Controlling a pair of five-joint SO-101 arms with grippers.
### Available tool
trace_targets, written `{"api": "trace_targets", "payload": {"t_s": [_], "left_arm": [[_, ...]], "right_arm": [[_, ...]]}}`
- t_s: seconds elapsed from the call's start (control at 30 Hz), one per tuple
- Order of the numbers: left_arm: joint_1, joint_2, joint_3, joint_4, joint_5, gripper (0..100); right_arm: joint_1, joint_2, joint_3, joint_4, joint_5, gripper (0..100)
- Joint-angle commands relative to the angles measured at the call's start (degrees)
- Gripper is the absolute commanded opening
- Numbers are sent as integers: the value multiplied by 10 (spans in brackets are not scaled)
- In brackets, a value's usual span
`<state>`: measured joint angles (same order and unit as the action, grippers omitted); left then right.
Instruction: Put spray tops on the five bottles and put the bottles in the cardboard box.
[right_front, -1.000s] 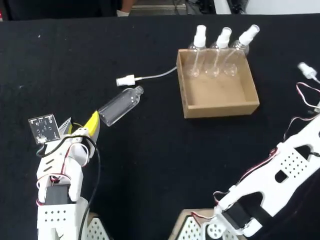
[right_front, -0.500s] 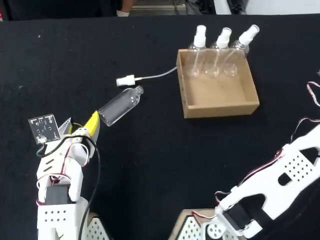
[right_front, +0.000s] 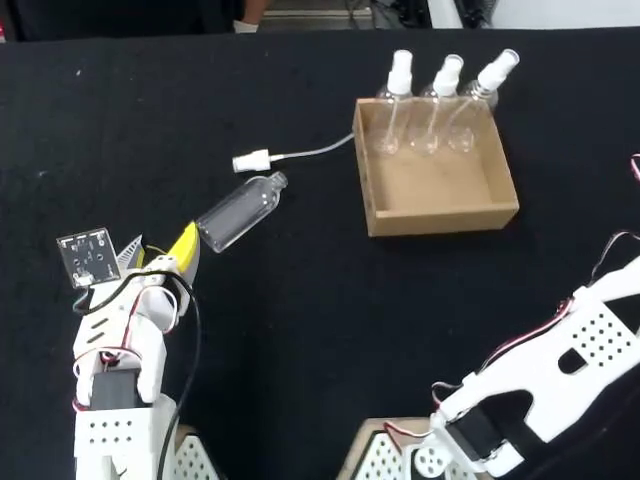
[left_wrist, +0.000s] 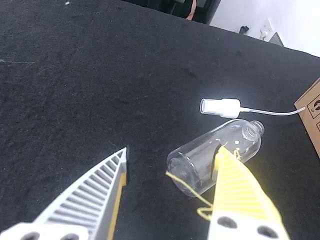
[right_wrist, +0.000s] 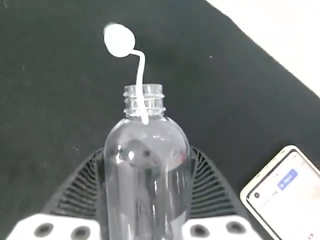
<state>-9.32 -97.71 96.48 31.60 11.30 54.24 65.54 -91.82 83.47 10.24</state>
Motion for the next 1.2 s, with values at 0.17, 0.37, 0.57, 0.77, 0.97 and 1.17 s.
{"api": "trace_targets", "payload": {"t_s": [0.17, 0.37, 0.57, 0.77, 0.97, 1.17], "left_arm": [[-1, -1, 13, 4, -4, 270], [-1, -1, 13, 4, -4, 270], [-1, -1, 13, 4, -4, 270], [-2, -1, 13, 4, -4, 270], [-1, -1, 13, 4, -4, 270], [-1, -1, 13, 4, -4, 270]], "right_arm": [[5, -126, -36, 57, -28, 11], [2, -178, -36, 90, -40, 11], [-19, -240, -36, 156, -45, 11], [-30, -291, -36, 170, -55, 11], [-28, -335, -34, 178, -59, 11], [-30, -378, -32, 178, -60, 11]]}}
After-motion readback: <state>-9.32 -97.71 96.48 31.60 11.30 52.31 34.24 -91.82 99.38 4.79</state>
